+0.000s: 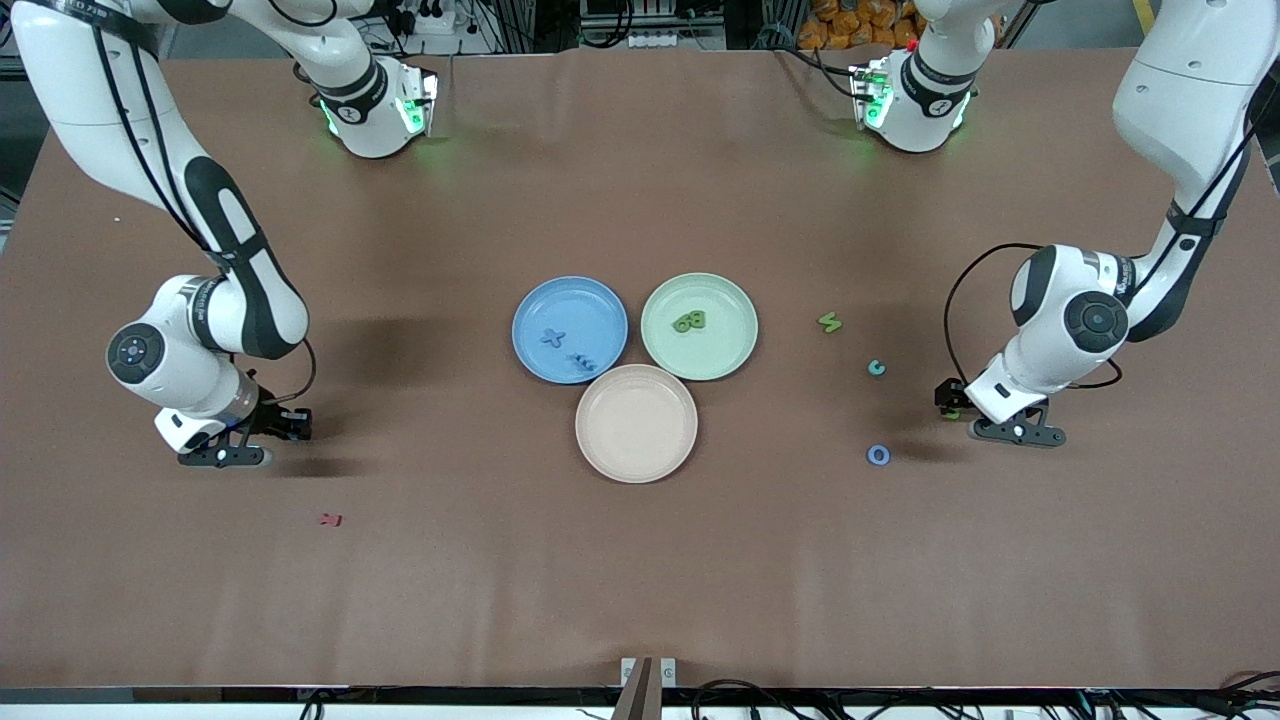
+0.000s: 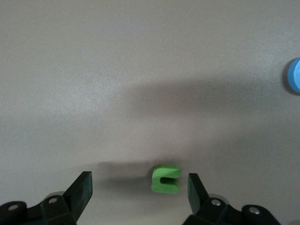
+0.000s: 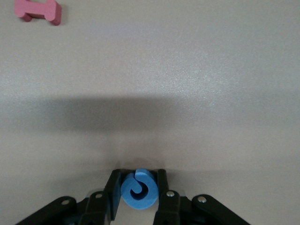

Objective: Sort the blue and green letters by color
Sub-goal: 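Drop the c on the blue plate while the left gripper grasps n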

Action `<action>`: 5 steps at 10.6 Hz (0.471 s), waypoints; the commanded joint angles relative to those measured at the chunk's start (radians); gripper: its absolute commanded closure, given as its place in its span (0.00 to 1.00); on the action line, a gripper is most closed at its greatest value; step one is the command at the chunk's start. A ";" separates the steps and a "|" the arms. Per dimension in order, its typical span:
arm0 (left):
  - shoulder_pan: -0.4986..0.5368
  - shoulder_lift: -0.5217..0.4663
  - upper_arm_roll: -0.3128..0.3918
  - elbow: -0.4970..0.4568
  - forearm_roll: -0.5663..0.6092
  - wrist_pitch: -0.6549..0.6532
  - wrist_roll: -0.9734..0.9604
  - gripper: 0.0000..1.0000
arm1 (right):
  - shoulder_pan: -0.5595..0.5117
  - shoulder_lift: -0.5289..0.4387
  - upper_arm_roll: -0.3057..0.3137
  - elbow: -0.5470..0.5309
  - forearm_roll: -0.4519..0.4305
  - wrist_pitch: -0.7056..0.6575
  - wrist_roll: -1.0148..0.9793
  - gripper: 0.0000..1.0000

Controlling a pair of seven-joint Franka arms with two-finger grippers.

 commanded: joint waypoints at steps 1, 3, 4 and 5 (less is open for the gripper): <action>-0.004 0.022 -0.003 0.028 0.026 0.007 0.013 0.10 | 0.020 -0.051 -0.002 0.000 0.023 -0.031 0.003 1.00; -0.004 0.034 -0.003 0.034 0.026 0.010 0.015 0.15 | 0.093 -0.099 -0.002 0.041 0.026 -0.206 0.146 0.99; -0.004 0.037 -0.003 0.034 0.026 0.015 0.017 0.17 | 0.165 -0.124 0.001 0.041 0.026 -0.222 0.269 0.96; -0.004 0.040 -0.005 0.034 0.026 0.015 0.017 0.18 | 0.235 -0.131 0.001 0.041 0.026 -0.222 0.376 0.96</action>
